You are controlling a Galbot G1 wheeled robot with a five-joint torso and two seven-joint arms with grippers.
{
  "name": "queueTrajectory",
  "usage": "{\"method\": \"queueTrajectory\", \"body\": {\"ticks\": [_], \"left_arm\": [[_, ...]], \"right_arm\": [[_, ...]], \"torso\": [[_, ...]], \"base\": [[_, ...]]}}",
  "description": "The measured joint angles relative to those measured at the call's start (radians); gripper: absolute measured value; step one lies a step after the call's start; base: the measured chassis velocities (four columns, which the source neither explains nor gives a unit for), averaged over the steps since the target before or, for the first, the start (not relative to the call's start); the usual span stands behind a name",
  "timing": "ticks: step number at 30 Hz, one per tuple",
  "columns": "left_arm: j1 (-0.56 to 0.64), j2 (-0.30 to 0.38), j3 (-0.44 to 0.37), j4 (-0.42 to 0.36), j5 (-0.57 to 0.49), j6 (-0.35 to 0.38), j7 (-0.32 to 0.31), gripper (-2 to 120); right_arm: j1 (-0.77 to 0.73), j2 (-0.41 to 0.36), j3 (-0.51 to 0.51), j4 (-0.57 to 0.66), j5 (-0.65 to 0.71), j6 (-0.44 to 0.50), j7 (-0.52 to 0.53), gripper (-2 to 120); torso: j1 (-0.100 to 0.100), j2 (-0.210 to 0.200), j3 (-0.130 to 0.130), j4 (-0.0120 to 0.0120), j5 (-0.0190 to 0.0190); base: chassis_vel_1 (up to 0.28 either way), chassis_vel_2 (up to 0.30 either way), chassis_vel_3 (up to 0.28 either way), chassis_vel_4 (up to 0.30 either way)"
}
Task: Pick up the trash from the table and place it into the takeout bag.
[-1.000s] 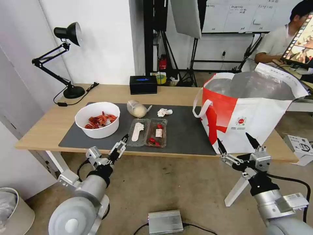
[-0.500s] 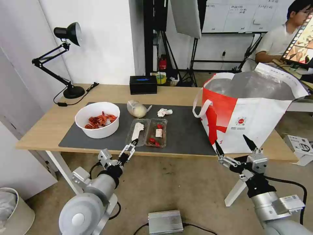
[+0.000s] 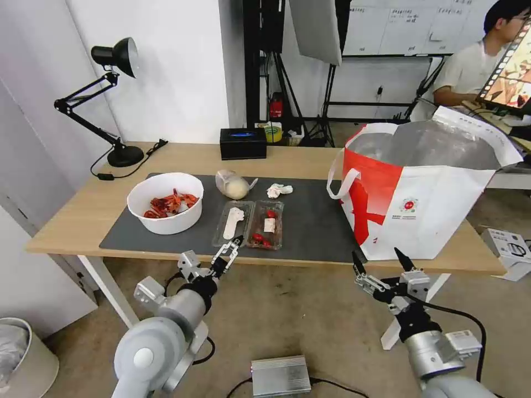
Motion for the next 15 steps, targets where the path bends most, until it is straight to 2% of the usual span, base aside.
{"method": "queueTrajectory", "body": {"ticks": [9, 15], "left_arm": [[-0.035, 0.004, 0.009, 0.030, -0.006, -0.008, 0.003, 100], [-0.083, 0.000, 0.030, 0.077, -0.007, -0.010, -0.001, 100]], "right_arm": [[0.000, 0.012, -0.007, -0.010, -0.014, 0.000, -0.003, 100], [0.010, 0.032, -0.024, -0.027, -0.041, 0.002, -0.003, 100]], "torso": [[0.000, 0.000, 0.000, 0.0000, 0.0000], [0.000, 0.000, 0.000, 0.0000, 0.0000]], "base": [[0.000, 0.000, 0.000, 0.000], [0.000, 0.000, 0.000, 0.000]]}}
